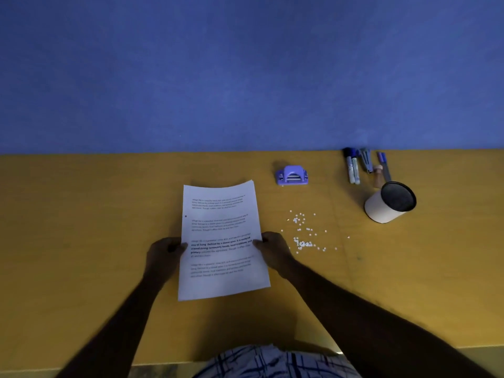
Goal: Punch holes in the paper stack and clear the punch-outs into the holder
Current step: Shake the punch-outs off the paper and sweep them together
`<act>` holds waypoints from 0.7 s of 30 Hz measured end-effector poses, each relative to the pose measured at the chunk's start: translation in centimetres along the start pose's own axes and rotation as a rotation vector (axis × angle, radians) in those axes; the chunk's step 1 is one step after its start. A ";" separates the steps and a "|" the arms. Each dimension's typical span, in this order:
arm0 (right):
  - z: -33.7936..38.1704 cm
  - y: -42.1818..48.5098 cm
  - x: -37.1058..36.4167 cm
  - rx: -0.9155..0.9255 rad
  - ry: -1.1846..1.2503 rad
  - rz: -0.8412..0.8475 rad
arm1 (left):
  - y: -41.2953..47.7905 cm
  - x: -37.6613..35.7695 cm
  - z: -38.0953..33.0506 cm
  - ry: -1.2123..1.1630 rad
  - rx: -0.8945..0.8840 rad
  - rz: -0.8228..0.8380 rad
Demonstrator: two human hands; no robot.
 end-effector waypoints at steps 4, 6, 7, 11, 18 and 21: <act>0.0 0.2 -0.5 -0.028 -0.054 -0.033 | 1.1 0.3 0.6 0.015 0.034 0.005; 0.1 0.1 -0.6 -0.037 -0.107 -0.053 | 1.3 0.5 0.7 0.022 0.033 -0.003; 0.0 0.2 -0.7 -0.038 -0.137 -0.056 | 1.3 0.6 0.8 0.021 0.027 -0.011; -0.4 0.2 -0.7 -0.032 -0.258 -0.096 | 1.6 1.0 1.2 0.045 0.013 -0.018; 0.0 -0.1 0.9 0.017 -0.498 -0.194 | 1.2 1.2 0.8 0.057 -0.014 -0.086; 0.2 0.3 3.1 0.075 -0.608 -0.245 | 1.2 0.9 0.6 0.105 -0.037 -0.142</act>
Point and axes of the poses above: each hand's wrist, its own y-axis towards the middle knuckle, its own x-axis out of the back of the hand, z = x × y, the point moved 1 cm from there along y, towards the middle knuckle, and after that the axes turned 8 degrees about z, right-handed, at the moved point
